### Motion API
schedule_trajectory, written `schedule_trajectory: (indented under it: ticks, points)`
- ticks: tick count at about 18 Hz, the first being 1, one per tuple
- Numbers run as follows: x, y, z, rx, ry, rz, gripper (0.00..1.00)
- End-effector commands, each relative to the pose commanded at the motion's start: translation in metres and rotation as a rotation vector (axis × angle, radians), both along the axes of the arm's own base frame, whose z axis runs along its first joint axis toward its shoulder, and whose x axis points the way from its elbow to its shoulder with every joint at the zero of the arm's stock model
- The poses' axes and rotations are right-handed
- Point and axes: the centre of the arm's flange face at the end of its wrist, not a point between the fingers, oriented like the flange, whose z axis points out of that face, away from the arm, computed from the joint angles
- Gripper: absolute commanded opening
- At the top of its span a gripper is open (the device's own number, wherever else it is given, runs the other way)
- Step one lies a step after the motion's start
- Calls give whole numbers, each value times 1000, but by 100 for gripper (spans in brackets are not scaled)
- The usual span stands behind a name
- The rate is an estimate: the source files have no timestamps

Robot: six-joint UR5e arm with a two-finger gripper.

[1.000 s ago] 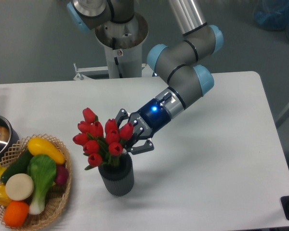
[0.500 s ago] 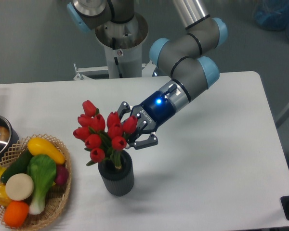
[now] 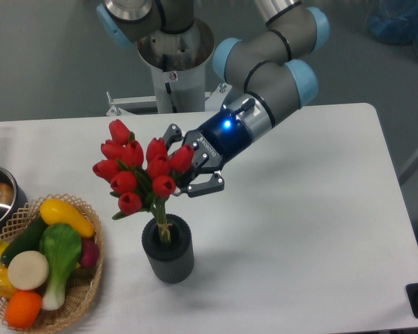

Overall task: Pick up the flowers from the vase
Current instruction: 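Lift the gripped tulips straight up out of the grey vase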

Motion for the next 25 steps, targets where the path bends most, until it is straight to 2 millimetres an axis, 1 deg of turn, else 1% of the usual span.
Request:
schedule_trajectory:
  ticks: [4,8,11,12,14,15,17,19,22,25]
  points:
    - [1,-8,19,-8,-18,18,39]
    - [4,-10,39,-15,-36,24,39]
    - [4,-11,63,-17,-49,32,39]
    - [1,-14,69,-21,-59,42,39]
    - [-1,-22,88,-28,-75,64,39]
    - [-5,-29,97,-31,-86,80,39]
    - [-15,-41,109,-40,-112,116,39]
    - [-29,-52,113,-53,-132,154,39]
    - [-63,-81,112,-56,-126,235,39]
    - [-91,-102,108,-104,-92,326,39]
